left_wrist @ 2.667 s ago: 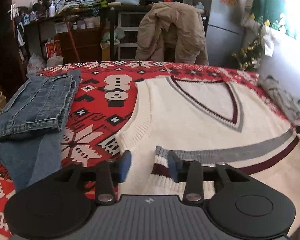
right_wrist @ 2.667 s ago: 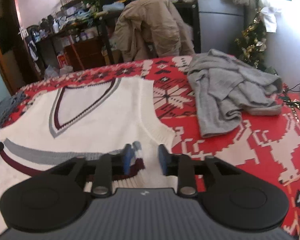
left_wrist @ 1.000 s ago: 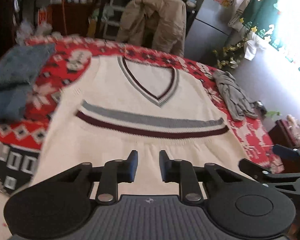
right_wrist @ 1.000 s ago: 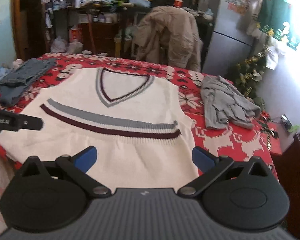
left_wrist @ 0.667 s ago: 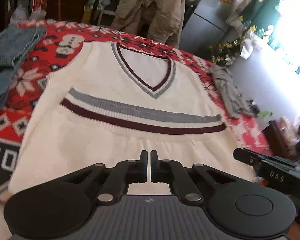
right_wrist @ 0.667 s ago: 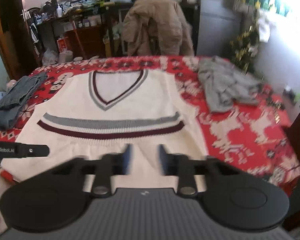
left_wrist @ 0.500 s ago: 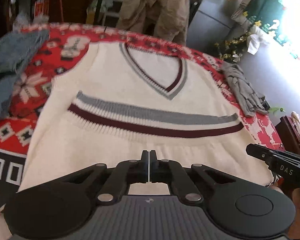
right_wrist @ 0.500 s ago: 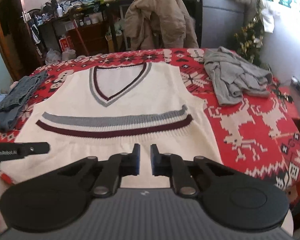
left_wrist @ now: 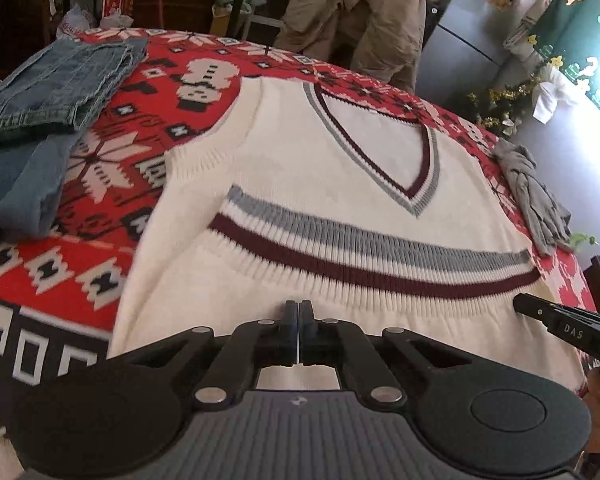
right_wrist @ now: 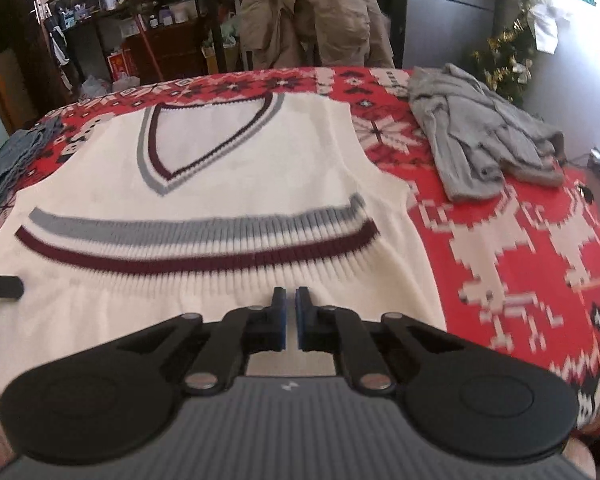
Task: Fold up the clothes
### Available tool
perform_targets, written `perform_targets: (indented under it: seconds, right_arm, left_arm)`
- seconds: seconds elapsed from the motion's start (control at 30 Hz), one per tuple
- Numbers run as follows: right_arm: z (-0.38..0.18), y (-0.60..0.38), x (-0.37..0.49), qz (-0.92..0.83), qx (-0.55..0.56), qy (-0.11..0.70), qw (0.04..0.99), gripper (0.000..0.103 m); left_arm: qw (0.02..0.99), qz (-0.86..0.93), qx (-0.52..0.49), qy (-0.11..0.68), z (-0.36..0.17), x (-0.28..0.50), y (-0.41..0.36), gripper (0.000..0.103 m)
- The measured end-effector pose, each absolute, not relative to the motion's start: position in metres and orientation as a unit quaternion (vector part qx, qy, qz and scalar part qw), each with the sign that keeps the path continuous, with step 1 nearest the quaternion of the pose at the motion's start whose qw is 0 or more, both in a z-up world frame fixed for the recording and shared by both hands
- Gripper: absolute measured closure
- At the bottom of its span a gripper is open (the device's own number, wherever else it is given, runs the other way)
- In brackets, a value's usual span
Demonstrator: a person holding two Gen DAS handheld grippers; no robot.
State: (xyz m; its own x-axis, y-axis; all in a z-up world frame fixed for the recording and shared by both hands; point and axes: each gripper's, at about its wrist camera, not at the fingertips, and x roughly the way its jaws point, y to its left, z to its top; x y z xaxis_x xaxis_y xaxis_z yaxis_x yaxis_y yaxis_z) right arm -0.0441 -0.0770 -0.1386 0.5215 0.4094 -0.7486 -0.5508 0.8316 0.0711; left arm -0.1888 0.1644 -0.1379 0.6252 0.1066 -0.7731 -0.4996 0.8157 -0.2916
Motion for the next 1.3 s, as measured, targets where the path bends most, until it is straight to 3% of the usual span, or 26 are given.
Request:
perform_targets:
  seconds: [0.4,0.8,1.3]
  right_arm:
    - [-0.119,-0.133,-0.063,0.272,-0.096,0.418,0.862,0.097]
    - [-0.134,-0.081,-0.017,0.292,-0.093,0.408,0.86,0.097]
    - [-0.132,-0.134,-0.032,0.271,-0.101,0.418,0.861,0.097]
  left_arm:
    - [0.868,0.176,-0.233,0.402,-0.129,-0.218,0.173,0.102]
    - [0.862,0.191,-0.238,0.404,-0.125,-0.222,0.179,0.102]
    - [0.861,0.2,-0.214,0.416,-0.133,-0.216,0.181,0.102]
